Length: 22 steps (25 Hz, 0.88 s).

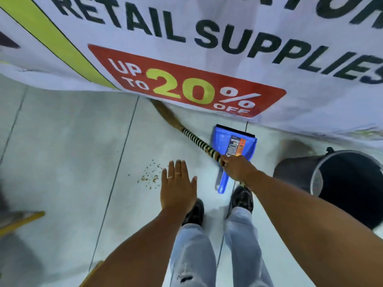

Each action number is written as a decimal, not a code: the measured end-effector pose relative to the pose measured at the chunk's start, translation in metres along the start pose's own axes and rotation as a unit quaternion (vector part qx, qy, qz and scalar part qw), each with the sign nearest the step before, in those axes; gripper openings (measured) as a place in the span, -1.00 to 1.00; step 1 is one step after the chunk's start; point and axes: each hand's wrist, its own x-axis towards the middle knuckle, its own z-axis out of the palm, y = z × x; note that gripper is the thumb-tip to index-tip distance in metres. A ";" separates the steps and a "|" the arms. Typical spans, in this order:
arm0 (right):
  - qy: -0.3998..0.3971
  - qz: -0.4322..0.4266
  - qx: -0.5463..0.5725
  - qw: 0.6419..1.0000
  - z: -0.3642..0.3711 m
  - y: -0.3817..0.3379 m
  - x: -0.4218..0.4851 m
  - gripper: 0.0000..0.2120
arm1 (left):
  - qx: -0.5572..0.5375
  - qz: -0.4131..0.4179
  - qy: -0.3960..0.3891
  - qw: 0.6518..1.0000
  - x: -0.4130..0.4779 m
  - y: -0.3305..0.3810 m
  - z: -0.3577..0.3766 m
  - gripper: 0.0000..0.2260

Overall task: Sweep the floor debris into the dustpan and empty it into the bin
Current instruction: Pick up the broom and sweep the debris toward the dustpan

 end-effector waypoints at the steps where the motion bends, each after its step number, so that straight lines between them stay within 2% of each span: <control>1: -0.007 0.000 -0.044 0.999 0.011 -0.006 -0.009 -0.60 | 0.000 0.004 -0.009 1.000 -0.007 -0.006 0.002 -0.45; 4: -0.025 0.019 -0.039 0.999 0.040 -0.020 -0.043 -0.56 | 0.011 0.009 -0.006 1.000 -0.026 -0.020 0.005 -0.45; 8: -0.011 0.024 -0.060 0.998 0.083 -0.023 -0.084 -0.51 | 0.016 0.018 0.009 1.000 -0.053 -0.032 0.017 -0.45; 11: 0.039 0.018 -0.034 0.999 0.121 -0.013 -0.118 -0.51 | 0.017 0.022 0.025 0.999 -0.078 -0.036 0.026 -0.45; 15: 0.126 0.065 0.092 0.986 0.176 -0.008 -0.182 -0.44 | 0.021 0.032 0.061 0.997 -0.130 -0.041 0.043 -0.44; 18: 0.076 0.123 0.170 0.975 0.205 -0.024 -0.208 -0.42 | 0.025 0.048 0.052 0.997 -0.172 -0.045 0.054 -0.44; 20: 0.046 0.159 0.224 0.960 0.226 -0.037 -0.215 -0.47 | 0.024 0.063 0.054 0.996 -0.193 -0.052 0.059 -0.44; 22: 0.017 0.170 0.233 0.957 0.248 -0.051 -0.219 -0.52 | 0.022 0.064 0.059 0.996 -0.206 -0.063 0.066 -0.44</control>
